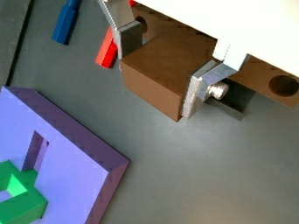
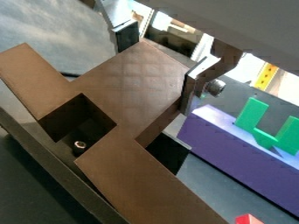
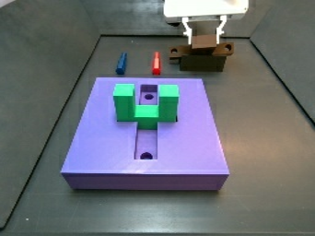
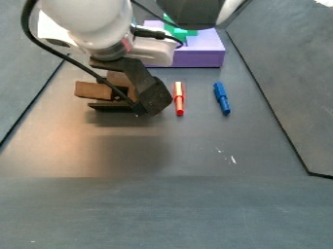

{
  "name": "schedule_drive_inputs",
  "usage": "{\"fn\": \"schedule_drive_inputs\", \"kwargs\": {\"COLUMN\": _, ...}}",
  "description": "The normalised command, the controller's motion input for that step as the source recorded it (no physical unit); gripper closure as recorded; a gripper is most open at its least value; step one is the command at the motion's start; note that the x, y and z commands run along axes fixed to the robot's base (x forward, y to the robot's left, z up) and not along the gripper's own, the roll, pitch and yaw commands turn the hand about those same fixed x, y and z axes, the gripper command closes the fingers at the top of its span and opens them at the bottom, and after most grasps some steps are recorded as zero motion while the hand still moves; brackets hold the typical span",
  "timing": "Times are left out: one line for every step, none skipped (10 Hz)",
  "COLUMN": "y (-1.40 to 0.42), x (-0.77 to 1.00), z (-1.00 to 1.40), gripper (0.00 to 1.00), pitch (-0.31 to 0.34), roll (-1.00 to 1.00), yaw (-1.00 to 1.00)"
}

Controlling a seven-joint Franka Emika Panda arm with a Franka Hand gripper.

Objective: Pick up the brown object. Move up. Place the brown object on the fixture. Regrasp the brown object. Move to above the board. Insert the brown object.
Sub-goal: Place the brown object on the fixture, then regrasp the brown object.

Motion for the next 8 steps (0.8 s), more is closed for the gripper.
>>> {"fn": "schedule_drive_inputs", "kwargs": {"y": 0.0, "x": 0.07, "z": 0.0, "gripper": 1.0, "pitch": 0.051, "roll": 0.0, "yaw": -0.01}}
{"fn": "schedule_drive_inputs", "kwargs": {"y": 0.0, "x": 0.0, "z": 0.0, "gripper": 1.0, "pitch": 0.0, "roll": 0.0, "yaw": 0.0}}
{"fn": "schedule_drive_inputs", "kwargs": {"y": 0.0, "x": 0.0, "z": 0.0, "gripper": 0.0, "pitch": 0.0, "roll": 0.0, "yaw": 0.0}}
{"fn": "schedule_drive_inputs", "kwargs": {"y": -0.31, "x": -0.14, "z": 0.6, "gripper": 0.0, "pitch": -0.063, "roll": 1.0, "yaw": -0.1}}
{"fn": "schedule_drive_inputs", "kwargs": {"y": -0.29, "x": -0.05, "z": 0.59, "gripper": 0.0, "pitch": -0.063, "roll": 1.0, "yaw": -0.05}}
{"fn": "schedule_drive_inputs", "kwargs": {"y": -0.23, "x": 0.0, "z": 0.66, "gripper": 0.0, "pitch": -0.077, "roll": 1.0, "yaw": -0.02}}
{"fn": "schedule_drive_inputs", "kwargs": {"y": -0.13, "x": 0.07, "z": 0.8, "gripper": 0.0, "pitch": -0.097, "roll": 0.9, "yaw": 0.0}}
{"fn": "schedule_drive_inputs", "kwargs": {"y": -0.07, "x": 0.21, "z": 0.71, "gripper": 0.0, "pitch": -0.029, "roll": 0.87, "yaw": 0.0}}
